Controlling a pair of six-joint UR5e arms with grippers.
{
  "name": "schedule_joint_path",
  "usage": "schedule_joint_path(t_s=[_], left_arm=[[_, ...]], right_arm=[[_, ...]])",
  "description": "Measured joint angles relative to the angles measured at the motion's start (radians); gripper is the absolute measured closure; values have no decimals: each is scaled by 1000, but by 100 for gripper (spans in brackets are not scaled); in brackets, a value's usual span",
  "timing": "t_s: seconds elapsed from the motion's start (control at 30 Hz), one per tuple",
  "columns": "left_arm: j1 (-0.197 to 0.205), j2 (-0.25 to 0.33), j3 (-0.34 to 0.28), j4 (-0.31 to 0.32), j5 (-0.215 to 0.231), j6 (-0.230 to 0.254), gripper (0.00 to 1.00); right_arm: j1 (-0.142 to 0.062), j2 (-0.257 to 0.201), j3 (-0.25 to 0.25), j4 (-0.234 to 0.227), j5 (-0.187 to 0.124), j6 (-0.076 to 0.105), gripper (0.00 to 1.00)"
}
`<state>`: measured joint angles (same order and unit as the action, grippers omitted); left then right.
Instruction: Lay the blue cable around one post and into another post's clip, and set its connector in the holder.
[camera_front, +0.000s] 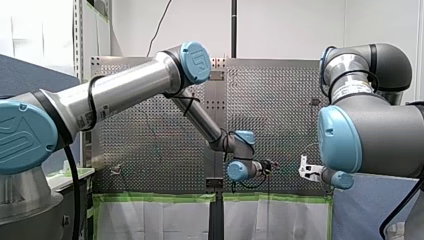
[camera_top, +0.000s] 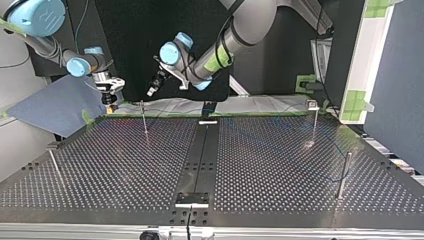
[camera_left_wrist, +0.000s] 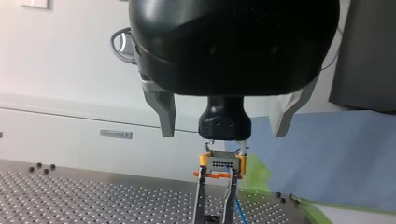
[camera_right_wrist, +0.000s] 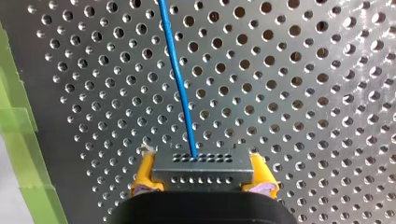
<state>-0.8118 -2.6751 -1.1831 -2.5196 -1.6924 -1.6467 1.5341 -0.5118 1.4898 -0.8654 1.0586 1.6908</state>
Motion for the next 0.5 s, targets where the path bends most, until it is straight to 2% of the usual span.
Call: schedule_joint_path(t_s=[0.2, 0.5], left_arm=[[-9, 0, 14, -1, -41, -28, 0], [-22, -2, 17, -4, -85, -33, 0]], right_arm=[[3, 0, 0, 0, 0, 0, 100], [4, 0, 0, 0, -10, 1, 100]])
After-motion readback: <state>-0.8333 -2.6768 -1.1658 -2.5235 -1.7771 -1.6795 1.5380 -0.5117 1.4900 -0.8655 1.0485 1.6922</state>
